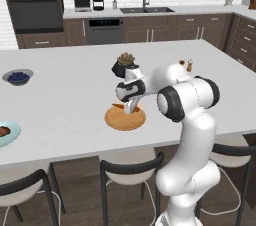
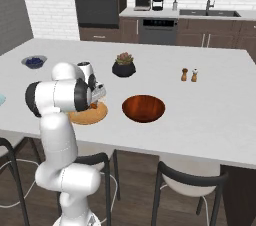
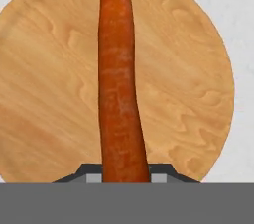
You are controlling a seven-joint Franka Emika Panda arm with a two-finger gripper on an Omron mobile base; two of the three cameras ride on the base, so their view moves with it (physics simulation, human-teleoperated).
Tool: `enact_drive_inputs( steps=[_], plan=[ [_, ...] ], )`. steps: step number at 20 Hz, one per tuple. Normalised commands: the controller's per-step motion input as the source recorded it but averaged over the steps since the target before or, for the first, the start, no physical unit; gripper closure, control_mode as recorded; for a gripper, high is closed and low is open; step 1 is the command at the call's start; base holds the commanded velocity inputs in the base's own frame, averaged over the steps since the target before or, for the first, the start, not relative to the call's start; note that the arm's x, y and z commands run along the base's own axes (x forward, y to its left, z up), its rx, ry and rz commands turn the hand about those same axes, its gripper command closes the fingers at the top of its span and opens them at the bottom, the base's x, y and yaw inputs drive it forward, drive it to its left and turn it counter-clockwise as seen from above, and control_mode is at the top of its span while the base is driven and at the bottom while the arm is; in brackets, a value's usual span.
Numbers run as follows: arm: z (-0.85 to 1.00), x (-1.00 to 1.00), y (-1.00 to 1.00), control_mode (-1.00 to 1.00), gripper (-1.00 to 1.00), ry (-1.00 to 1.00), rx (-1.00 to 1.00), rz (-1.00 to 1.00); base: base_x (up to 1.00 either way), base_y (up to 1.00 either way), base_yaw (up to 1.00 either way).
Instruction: Pick the chicken drumstick and carrot from their plates and place them in the bowl. Then put the bowl in the fridge.
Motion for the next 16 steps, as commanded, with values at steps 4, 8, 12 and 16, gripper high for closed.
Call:
enact_drive_inputs(
  steps=[4,8,12,16],
  plan=[
    [0.66,-0.94,-0.92,-1.0,1.0,-0.08,0.02,-0.03,0.0,0.0,0.0],
    [0.71,-0.89,-1.0,-1.0,1.0,0.0,0.09,-0.12,0.0,0.0,0.0],
    [0.76,-0.66,-1.0,-1.0,1.0,0.0,0.1,-0.17,0.0,0.0,0.0],
    [0.33,-0.31,-1.0,-1.0,1.0,0.0,0.05,-0.18,0.0,0.0,0.0]
  ],
)
